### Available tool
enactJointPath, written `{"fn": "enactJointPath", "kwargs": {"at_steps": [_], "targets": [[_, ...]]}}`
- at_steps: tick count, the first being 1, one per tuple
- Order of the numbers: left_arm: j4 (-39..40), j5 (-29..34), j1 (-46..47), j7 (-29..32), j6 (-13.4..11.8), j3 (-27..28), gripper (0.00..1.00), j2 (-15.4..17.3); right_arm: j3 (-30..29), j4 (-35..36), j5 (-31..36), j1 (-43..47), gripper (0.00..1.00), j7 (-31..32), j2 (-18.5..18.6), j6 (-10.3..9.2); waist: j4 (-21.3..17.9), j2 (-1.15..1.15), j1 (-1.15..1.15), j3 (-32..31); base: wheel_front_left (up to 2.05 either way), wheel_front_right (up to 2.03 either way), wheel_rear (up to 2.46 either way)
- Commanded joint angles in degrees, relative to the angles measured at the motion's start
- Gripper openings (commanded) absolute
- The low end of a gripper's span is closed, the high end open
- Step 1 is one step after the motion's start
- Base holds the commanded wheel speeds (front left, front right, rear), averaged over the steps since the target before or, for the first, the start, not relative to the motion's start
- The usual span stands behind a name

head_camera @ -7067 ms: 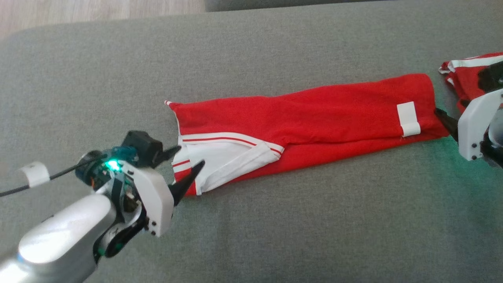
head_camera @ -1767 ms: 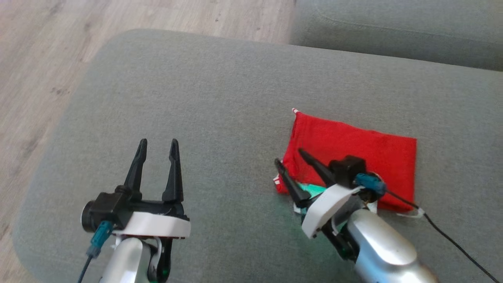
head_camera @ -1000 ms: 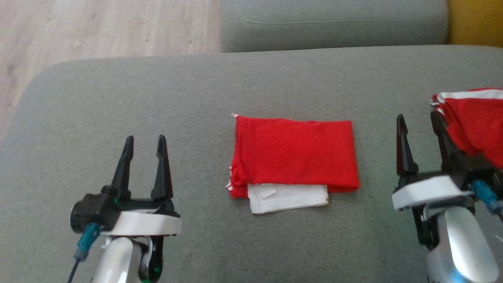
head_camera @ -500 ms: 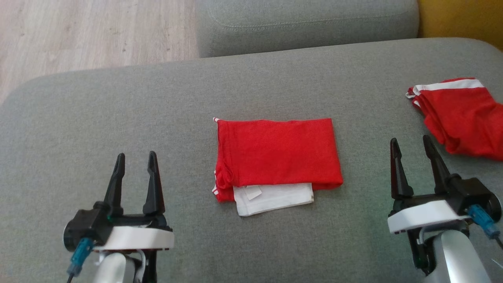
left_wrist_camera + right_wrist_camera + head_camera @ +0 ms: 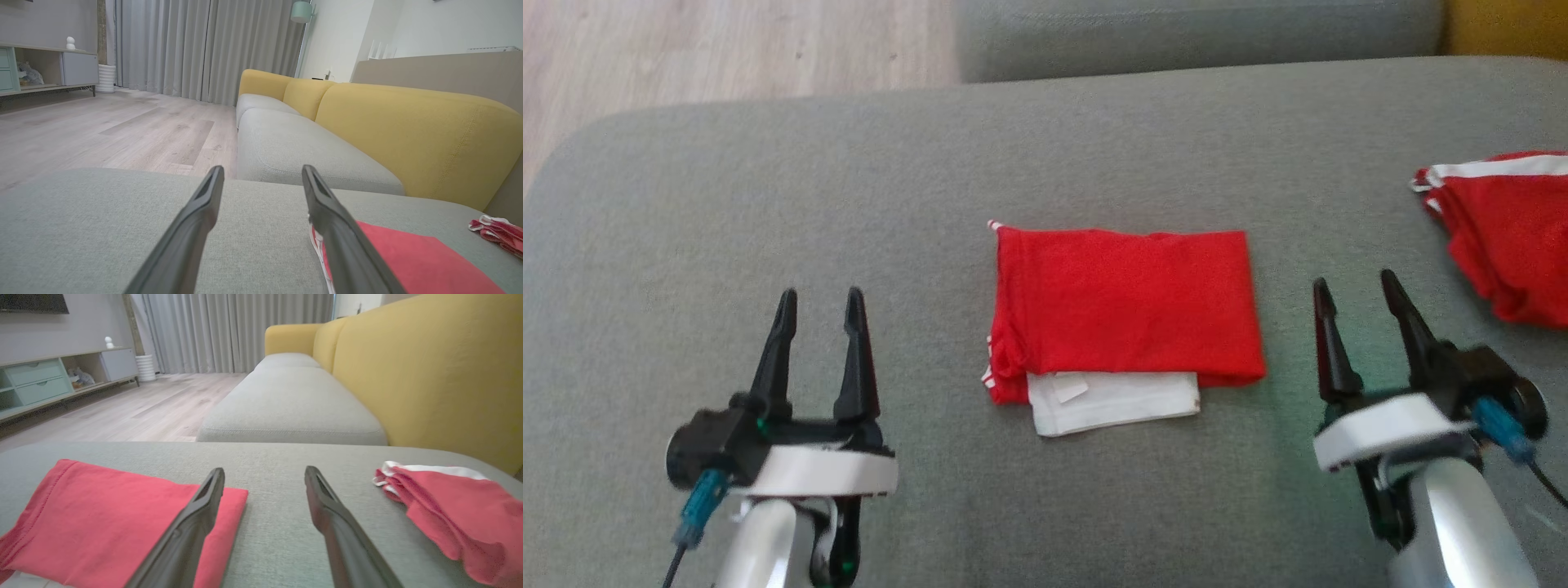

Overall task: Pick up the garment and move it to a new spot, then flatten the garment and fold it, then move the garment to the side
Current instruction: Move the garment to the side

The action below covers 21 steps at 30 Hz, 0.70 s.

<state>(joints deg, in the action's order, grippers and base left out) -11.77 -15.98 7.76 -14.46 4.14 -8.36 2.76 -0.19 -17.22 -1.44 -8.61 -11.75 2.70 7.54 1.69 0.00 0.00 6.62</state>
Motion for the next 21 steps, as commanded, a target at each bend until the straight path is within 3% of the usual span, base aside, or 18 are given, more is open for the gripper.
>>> {"fn": "enactJointPath", "kwargs": {"at_steps": [1,7,20,21], "targets": [[2.2,0.0,2.8,-0.5,0.4,1.2,1.0,0.1,1.7,1.2,-0.1,-3.2,1.0,0.3,0.2,-0.05,1.3,0.0,0.0,1.3,0.0,0.0,0.0],[1.9,-0.4,4.7,-0.5,0.2,-0.1,1.0,0.1,3.8,-6.0,-4.5,-6.9,1.0,4.4,0.2,-0.05,4.4,0.0,0.0,3.7,0.0,0.0,0.0],[1.8,-1.3,5.9,-0.5,-0.7,-1.4,1.0,0.1,4.7,-23.2,-6.3,-12.8,1.0,8.9,0.2,-0.05,7.9,0.0,0.0,5.4,0.0,0.0,0.0],[1.8,-1.3,5.9,-0.5,-0.7,-1.4,1.0,0.1,4.9,-24.0,-6.4,-13.1,0.77,8.8,0.2,-0.05,7.9,0.0,0.0,5.4,0.0,0.0,0.0]]}}
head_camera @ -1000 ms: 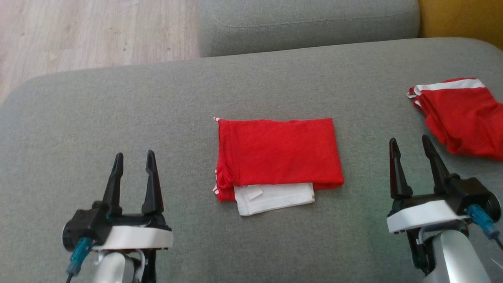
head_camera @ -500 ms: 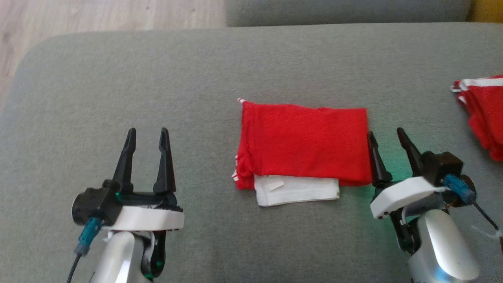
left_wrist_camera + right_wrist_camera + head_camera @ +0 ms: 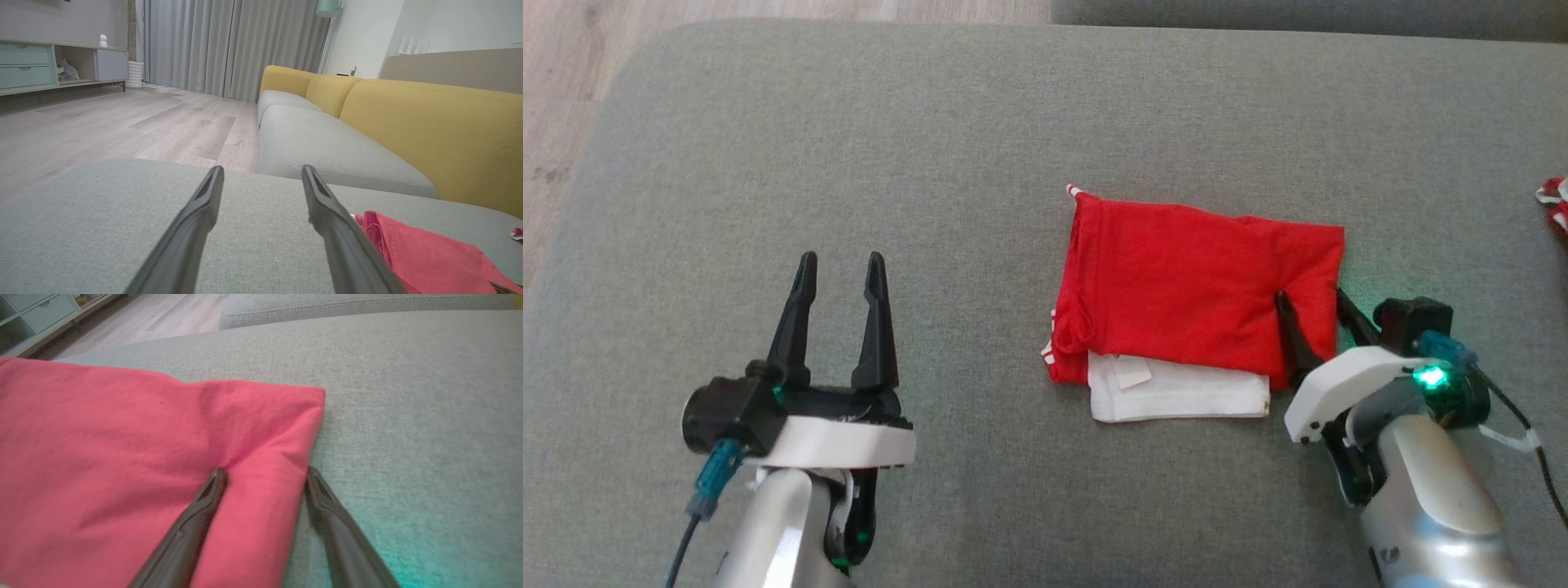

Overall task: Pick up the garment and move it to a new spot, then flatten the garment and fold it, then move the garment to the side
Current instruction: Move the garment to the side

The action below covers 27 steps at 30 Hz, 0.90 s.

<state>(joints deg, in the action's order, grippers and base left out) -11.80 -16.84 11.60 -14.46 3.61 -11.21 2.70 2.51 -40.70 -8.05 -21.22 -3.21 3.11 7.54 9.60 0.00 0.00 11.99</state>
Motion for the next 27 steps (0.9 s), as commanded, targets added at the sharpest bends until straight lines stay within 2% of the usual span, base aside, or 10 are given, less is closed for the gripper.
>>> {"fn": "enactJointPath", "kwargs": {"at_steps": [1,2,10,18,22,27], "targets": [[1.8,-0.4,2.1,-0.5,-0.3,1.5,1.0,0.2,2.4,-1.2,0.3,-0.9,0.16,-0.1,-0.2,-0.05,-0.1,0.0,0.0,-0.1,0.0,0.0,0.0],[1.8,-0.3,2.0,-0.5,-0.3,1.6,1.0,0.2,2.6,-1.7,0.6,-1.2,0.0,-0.6,-0.2,-0.05,-0.2,0.0,0.0,-0.2,0.0,0.0,0.0],[1.1,0.0,1.2,-0.5,0.0,1.6,1.0,0.2,1.2,-2.5,7.6,-3.2,0.0,-5.9,-0.2,-0.05,-3.2,0.0,0.0,-3.2,0.0,0.0,0.0],[2.0,-0.3,0.1,-0.5,-0.2,0.4,1.0,0.2,0.3,3.3,17.0,-3.3,0.0,-6.9,0.7,-0.05,-8.0,0.0,0.0,-5.7,0.0,0.0,0.0],[2.4,-0.2,-0.2,-0.5,-0.5,-0.2,1.0,0.2,2.6,7.7,18.7,-3.7,0.0,-5.0,4.5,-0.05,-11.1,0.0,0.0,-5.7,0.0,0.0,0.0],[2.9,0.2,0.6,-0.5,-0.6,-0.1,1.0,0.2,4.6,12.1,16.5,-6.4,0.0,-1.7,12.6,-0.05,-14.2,0.0,0.0,-3.8,0.0,0.0,0.0]]}}
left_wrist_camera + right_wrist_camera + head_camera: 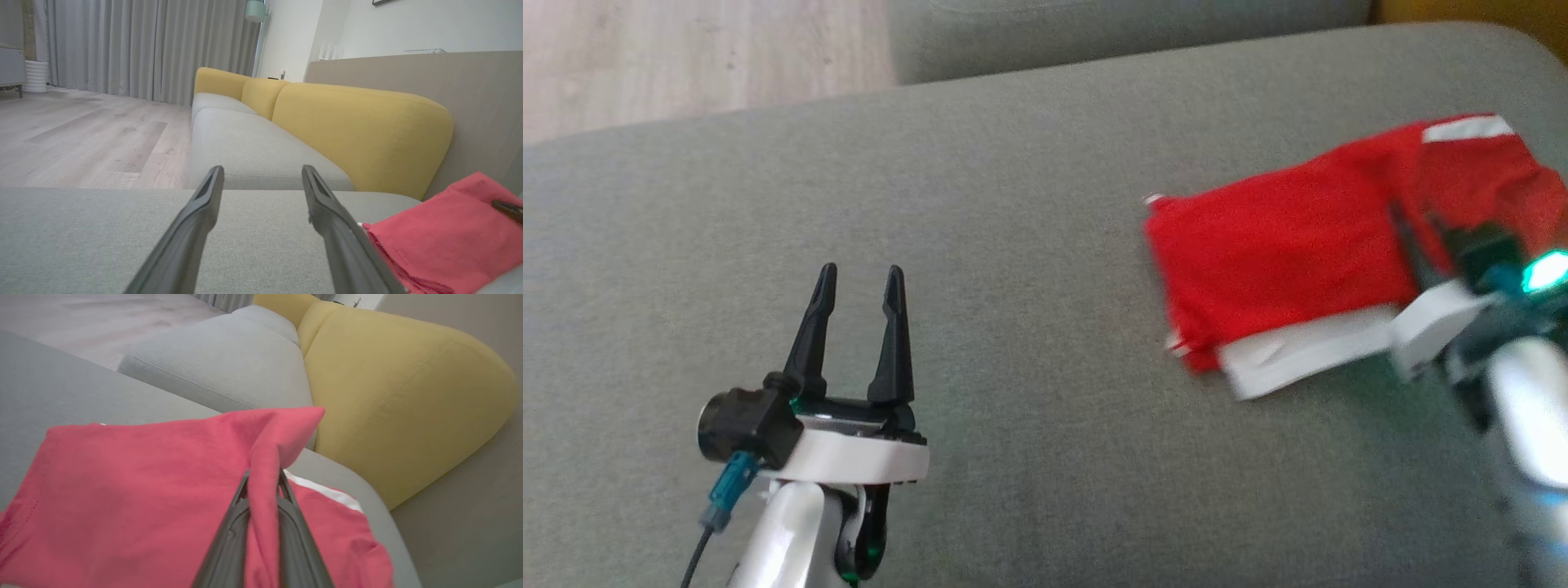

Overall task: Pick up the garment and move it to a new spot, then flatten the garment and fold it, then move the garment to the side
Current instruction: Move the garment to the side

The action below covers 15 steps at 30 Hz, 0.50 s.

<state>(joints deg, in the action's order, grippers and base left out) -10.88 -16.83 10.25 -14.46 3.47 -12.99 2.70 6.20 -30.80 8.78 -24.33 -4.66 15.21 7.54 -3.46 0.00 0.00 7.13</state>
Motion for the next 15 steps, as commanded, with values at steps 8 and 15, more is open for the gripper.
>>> {"fn": "enactJointPath", "kwargs": {"at_steps": [8,15], "targets": [[1.8,1.1,5.0,-0.5,0.4,1.2,1.0,0.2,2.0,-0.2,-3.4,-10.9,0.0,3.4,12.9,-0.05,-2.4,0.0,0.0,6.5,0.0,0.0,0.0],[1.1,1.7,6.8,-0.5,1.1,1.4,1.0,0.2,-1.0,-4.9,-2.9,-15.0,0.0,5.2,18.6,-0.05,-1.5,0.0,0.0,9.3,0.0,0.0,0.0]]}}
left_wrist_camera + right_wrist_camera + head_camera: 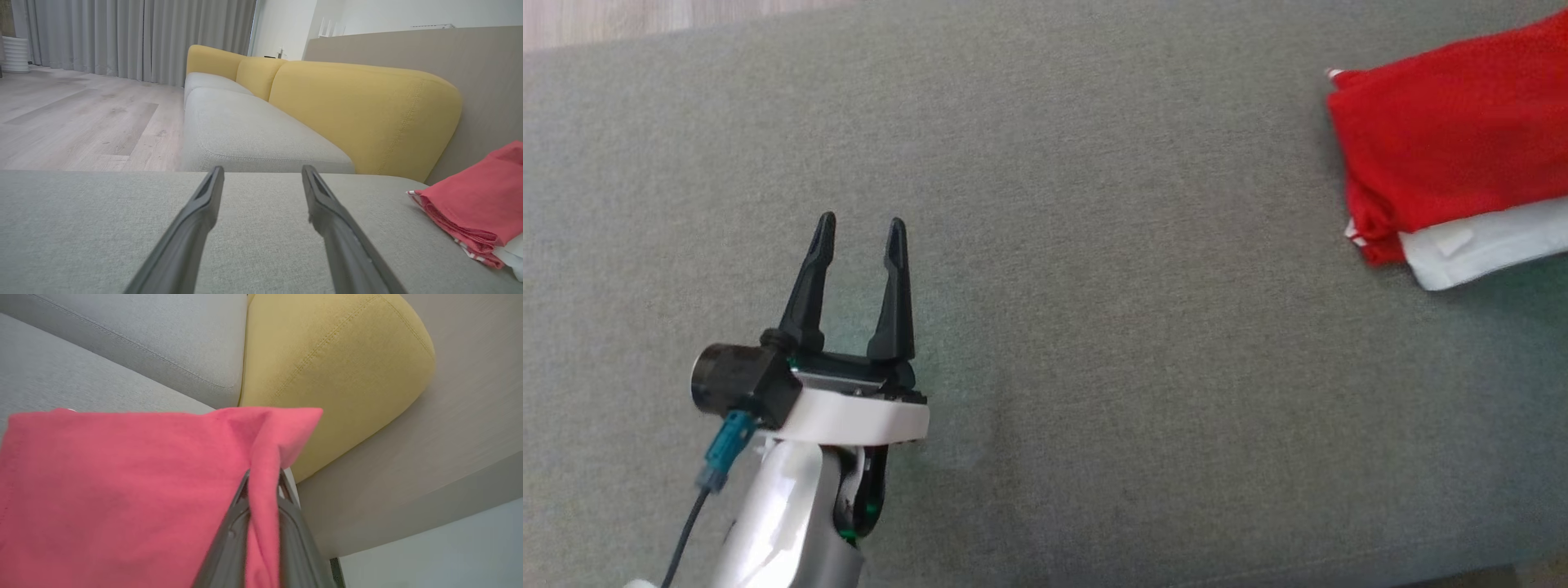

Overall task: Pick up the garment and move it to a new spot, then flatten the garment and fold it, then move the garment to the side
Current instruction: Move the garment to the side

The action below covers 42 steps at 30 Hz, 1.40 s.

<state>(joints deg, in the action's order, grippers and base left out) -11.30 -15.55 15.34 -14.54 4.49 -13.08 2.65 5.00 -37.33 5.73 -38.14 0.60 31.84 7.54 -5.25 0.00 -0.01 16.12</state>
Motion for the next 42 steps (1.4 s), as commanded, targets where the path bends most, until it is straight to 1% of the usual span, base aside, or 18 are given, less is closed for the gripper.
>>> {"fn": "enactJointPath", "kwargs": {"at_steps": [1,2,9,12,16,17,18,19,20,26,33,36,39,41,42], "targets": [[1.5,0.5,1.8,-0.5,0.2,1.6,1.0,0.2,-0.2,0.9,0.5,-1.5,0.0,0.1,2.5,-0.05,0.4,0.0,0.01,0.4,0.0,0.0,0.0],[1.4,0.6,1.9,-0.5,0.4,1.7,1.0,0.2,-0.7,-0.4,1.5,-2.0,0.0,0.4,3.4,-0.05,0.7,0.0,0.01,0.7,0.0,0.0,0.0],[1.4,0.9,2.4,-0.5,0.8,2.0,1.0,0.2,-3.3,-5.0,5.6,-2.8,0.0,1.3,6.3,-0.05,1.6,0.0,0.01,1.9,0.0,0.0,0.0],[1.3,1.1,2.3,-0.5,0.9,2.1,1.0,0.2,-5.4,-6.1,7.1,-3.0,0.0,1.4,6.3,-0.05,1.8,0.0,0.01,2.4,0.0,0.0,0.0],[1.2,1.5,2.2,-0.5,1.0,2.3,1.0,0.2,-7.6,-6.5,8.2,-3.0,0.0,1.1,4.8,-0.05,1.8,0.0,0.01,2.7,0.0,0.0,0.0],[1.2,1.5,2.2,-0.5,1.1,2.4,1.0,0.2,-8.0,-6.2,8.7,-3.0,0.04,0.8,4.4,-0.05,1.8,0.0,0.01,2.8,0.0,0.0,0.0],[1.2,1.5,2.2,-0.5,1.1,2.4,1.0,0.2,-8.0,-6.2,8.7,-3.0,0.04,0.8,4.4,-0.05,1.8,0.0,0.01,2.8,0.0,0.0,0.0],[1.1,1.6,2.3,-0.5,1.1,2.5,1.0,0.2,-8.5,-5.8,9.0,-3.1,0.49,0.5,3.8,-0.05,1.8,0.0,0.01,2.8,0.0,0.0,0.0],[1.0,1.7,2.3,-0.5,1.2,2.6,1.0,0.2,-9.0,-5.5,9.3,-3.1,1.0,0.3,3.2,-0.05,1.7,0.0,0.01,2.7,0.0,0.0,0.0],[0.5,1.6,2.0,-0.5,1.3,2.9,1.0,0.2,-11.5,-3.4,11.3,-1.9,1.0,0.1,0.1,-0.05,1.3,0.0,0.01,0.8,0.0,0.0,0.0],[0.3,1.1,-0.2,-0.5,1.1,3.8,1.0,0.2,-10.9,2.5,12.7,-0.2,1.0,-1.1,-5.4,-0.05,0.4,0.0,0.01,-5.2,0.0,0.0,0.0],[0.7,1.0,-1.1,-0.5,0.9,4.7,1.0,0.2,-10.1,5.6,11.6,0.5,1.0,-2.2,-8.8,-0.05,0.3,0.0,0.01,-7.6,0.0,0.0,0.0],[1.2,0.6,-2.2,-0.5,0.6,5.5,1.0,0.2,-9.3,9.4,9.1,1.7,1.0,-3.4,-12.9,-0.05,0.5,0.0,0.01,-9.9,0.0,0.0,0.0],[1.7,0.3,-3.1,-0.5,0.3,6.0,1.0,0.2,-10.1,12.6,6.9,3.2,1.0,-4.4,-16.2,-0.05,0.7,0.0,0.01,-11.2,0.0,0.0,0.0],[2.0,0.3,-3.6,-0.5,0.1,6.3,1.0,0.2,-11.5,14.6,6.3,4.2,1.0,-5.2,-18.0,-0.05,0.8,0.0,0.01,-11.7,0.0,0.0,0.0]]}}
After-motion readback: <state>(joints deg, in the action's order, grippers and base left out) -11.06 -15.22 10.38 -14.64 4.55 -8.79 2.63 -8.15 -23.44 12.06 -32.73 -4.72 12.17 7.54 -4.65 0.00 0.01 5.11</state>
